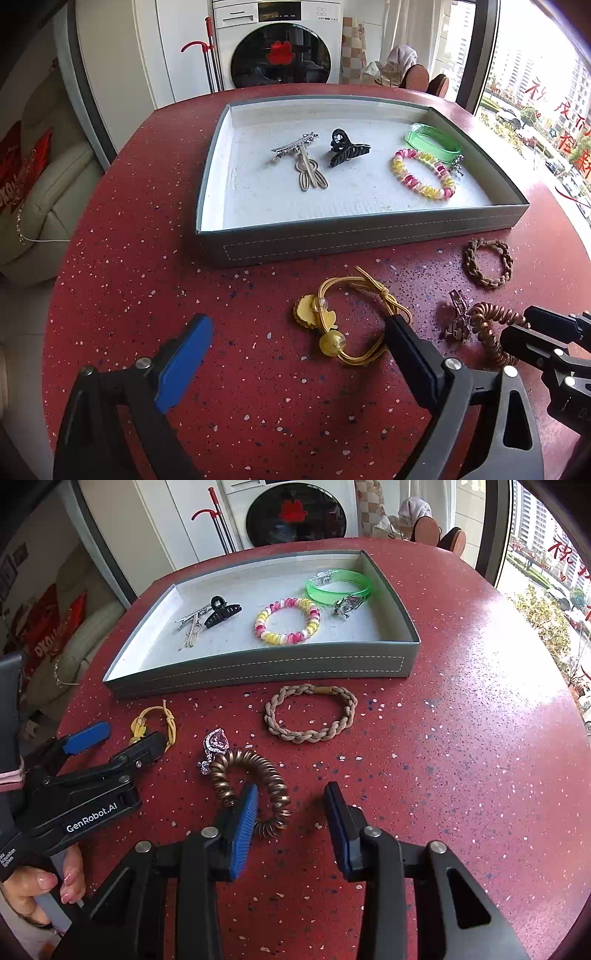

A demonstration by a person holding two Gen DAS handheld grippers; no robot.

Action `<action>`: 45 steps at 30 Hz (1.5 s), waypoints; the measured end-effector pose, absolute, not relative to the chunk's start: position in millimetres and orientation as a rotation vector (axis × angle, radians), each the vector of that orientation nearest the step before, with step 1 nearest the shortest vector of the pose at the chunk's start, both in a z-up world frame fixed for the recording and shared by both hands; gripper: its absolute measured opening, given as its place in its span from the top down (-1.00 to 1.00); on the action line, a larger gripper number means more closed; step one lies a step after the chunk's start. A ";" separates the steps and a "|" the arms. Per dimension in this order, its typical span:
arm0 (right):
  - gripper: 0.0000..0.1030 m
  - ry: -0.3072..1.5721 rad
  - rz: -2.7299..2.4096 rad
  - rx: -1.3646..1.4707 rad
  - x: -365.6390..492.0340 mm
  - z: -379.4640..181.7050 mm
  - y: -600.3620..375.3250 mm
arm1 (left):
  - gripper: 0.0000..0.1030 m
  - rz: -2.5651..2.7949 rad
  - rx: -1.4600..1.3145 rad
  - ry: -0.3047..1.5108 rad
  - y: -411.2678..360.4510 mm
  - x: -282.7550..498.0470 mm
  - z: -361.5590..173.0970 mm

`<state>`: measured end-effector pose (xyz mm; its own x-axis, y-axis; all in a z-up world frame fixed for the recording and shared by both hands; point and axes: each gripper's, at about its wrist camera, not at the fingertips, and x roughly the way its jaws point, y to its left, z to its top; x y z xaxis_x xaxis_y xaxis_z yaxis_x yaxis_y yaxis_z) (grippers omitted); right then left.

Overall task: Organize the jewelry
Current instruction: 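Grasp the yellow cord hair tie with the left tool while the right tool grasps the spiral tie, then carry the yellow hair tie over the tray with the left tool while the right tool carries the spiral tie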

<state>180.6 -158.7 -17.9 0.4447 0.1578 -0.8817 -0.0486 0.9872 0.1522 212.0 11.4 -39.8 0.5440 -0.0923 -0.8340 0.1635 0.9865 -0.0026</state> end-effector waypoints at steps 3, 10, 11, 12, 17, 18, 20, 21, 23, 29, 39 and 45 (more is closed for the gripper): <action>0.53 1.106 0.133 0.103 180.4 -18.2 -157.7 | -0.86 -0.153 0.092 0.979 8.1 211.3 -38.7; 0.74 1.090 0.141 0.080 175.9 -15.6 -156.3 | -0.26 -0.197 0.084 0.983 6.9 209.4 -34.8; 0.75 1.088 0.142 0.081 175.3 -14.8 -156.4 | -0.19 -0.198 0.087 0.981 6.7 208.9 -34.4; 0.75 1.085 0.142 0.081 174.7 -13.9 -156.6 | -0.04 -0.201 0.088 0.980 6.5 208.6 -33.9; 0.77 1.069 0.140 0.088 170.5 -7.6 -159.0 | 0.33 -0.221 0.060 0.986 10.0 208.6 -33.1; 0.77 1.066 0.141 0.089 169.8 -5.9 -159.5 | 0.34 -0.227 0.047 0.990 11.6 208.7 -32.8; 0.77 1.058 0.143 0.090 168.0 -2.2 -160.4 | 0.35 -0.245 0.017 0.992 15.4 208.3 -31.7; 0.77 1.053 0.144 0.090 167.3 -0.2 -160.8 | 0.40 -0.252 0.006 0.991 17.4 207.8 -30.7; 0.77 1.045 0.147 0.092 165.7 4.0 -161.4 | 0.40 -0.259 -0.003 0.987 20.1 205.8 -28.5; 0.77 1.023 0.158 0.108 161.7 15.9 -164.5 | 0.40 -0.276 -0.014 0.973 24.7 200.0 -19.1; 0.77 0.977 0.163 0.125 163.9 38.9 -168.6 | 0.40 -0.322 -0.018 0.915 24.7 189.0 9.2; 0.77 0.948 0.163 0.133 172.6 53.4 -171.6 | 0.40 -0.357 -0.041 0.858 24.2 189.4 37.5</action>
